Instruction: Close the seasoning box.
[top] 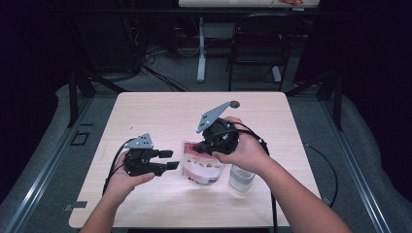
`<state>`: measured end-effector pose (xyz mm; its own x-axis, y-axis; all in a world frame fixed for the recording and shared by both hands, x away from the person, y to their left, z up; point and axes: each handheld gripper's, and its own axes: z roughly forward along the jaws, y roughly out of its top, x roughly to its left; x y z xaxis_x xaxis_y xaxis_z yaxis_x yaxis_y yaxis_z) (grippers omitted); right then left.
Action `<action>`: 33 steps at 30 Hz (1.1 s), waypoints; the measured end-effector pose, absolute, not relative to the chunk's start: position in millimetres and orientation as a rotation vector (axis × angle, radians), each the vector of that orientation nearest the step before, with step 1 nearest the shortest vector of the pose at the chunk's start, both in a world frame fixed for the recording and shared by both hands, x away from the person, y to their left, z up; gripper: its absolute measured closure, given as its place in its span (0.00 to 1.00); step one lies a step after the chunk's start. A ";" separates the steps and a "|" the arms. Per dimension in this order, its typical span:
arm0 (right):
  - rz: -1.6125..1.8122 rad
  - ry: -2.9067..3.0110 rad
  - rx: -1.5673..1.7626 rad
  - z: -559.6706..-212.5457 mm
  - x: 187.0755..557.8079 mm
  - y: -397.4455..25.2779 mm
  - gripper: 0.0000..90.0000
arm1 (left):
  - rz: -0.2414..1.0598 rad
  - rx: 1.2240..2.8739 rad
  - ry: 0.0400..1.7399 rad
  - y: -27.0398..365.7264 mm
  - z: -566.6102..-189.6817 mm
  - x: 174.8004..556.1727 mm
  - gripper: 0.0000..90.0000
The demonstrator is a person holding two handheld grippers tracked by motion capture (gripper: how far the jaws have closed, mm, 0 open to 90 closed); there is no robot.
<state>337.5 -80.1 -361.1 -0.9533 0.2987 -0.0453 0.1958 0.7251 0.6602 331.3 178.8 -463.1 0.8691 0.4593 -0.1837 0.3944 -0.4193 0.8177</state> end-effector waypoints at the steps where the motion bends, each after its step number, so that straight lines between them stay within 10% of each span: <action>1: 1.036 2.780 0.398 -360.0 337.3 -80.2 1.00 | 0.085 2.057 0.614 178.1 -463.9 331.3 0.52; 33: 1.065 2.778 0.353 -352.6 336.4 -73.2 1.00 | -0.018 2.077 0.516 151.6 -496.7 333.4 0.42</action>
